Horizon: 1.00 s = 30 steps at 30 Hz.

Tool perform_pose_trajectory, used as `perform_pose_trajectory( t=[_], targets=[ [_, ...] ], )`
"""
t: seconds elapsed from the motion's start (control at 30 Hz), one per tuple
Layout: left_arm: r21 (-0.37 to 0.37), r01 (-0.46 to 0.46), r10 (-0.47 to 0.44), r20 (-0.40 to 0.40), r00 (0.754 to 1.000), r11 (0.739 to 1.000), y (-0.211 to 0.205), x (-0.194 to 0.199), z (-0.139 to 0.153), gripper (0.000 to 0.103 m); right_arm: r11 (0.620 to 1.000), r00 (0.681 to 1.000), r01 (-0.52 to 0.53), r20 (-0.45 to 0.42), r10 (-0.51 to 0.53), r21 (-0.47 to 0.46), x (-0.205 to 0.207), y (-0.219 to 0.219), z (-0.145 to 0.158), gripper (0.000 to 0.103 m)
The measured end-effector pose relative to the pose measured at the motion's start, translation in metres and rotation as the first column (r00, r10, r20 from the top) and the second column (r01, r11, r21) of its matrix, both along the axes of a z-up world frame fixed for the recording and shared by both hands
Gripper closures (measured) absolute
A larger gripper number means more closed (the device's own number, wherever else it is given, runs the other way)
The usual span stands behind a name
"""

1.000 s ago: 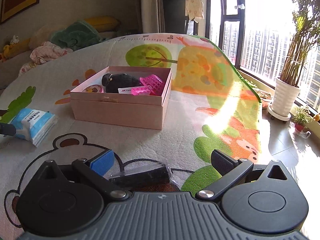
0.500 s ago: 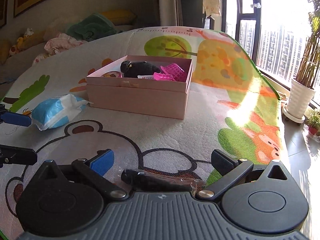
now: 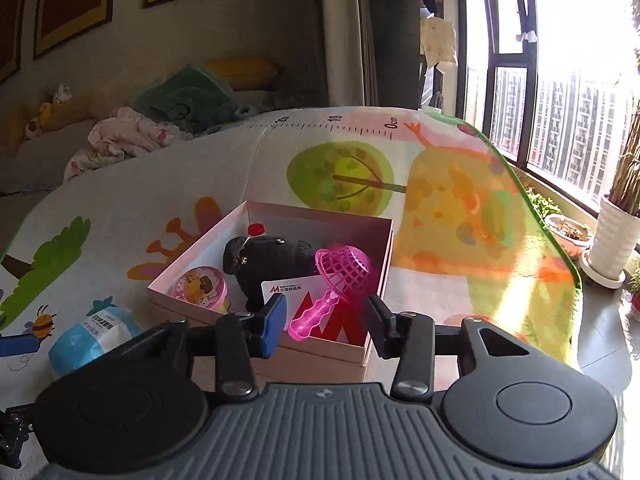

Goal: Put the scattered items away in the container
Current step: 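Push the pink strainer handle down into the box with the right tool, then grasp the black tube with the right tool while the left tool grasps the blue wipes pack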

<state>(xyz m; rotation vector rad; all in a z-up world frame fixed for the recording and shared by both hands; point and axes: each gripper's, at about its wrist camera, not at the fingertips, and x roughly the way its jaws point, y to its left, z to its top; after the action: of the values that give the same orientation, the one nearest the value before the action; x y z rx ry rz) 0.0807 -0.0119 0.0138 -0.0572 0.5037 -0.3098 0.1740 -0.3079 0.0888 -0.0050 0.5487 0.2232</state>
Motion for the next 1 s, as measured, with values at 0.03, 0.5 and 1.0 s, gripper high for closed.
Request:
perform_pose_trajectory(
  t=[0.03, 0.5, 1.0],
  targets=[
    [-0.01, 0.001, -0.001, -0.005, 1.0, 1.0, 0.001, 0.001, -0.002, 0.0, 1.0, 1.0, -0.003, -0.031, 0.004, 0.026, 0.011, 0.001, -0.001, 0.07],
    [-0.117, 0.005, -0.007, -0.018, 1.0, 0.993, 0.014, 0.002, -0.012, 0.0, 0.989, 0.976, 0.05, -0.216, -0.019, 0.136, 0.085, 0.022, -0.027, 0.08],
    [0.196, -0.037, 0.042, -0.021, 0.999, 0.98, -0.034, 0.044, 0.004, 0.0, 0.987, 0.99, 0.122, 0.089, -0.113, -0.1, -0.094, -0.015, -0.031, 0.002]
  ],
)
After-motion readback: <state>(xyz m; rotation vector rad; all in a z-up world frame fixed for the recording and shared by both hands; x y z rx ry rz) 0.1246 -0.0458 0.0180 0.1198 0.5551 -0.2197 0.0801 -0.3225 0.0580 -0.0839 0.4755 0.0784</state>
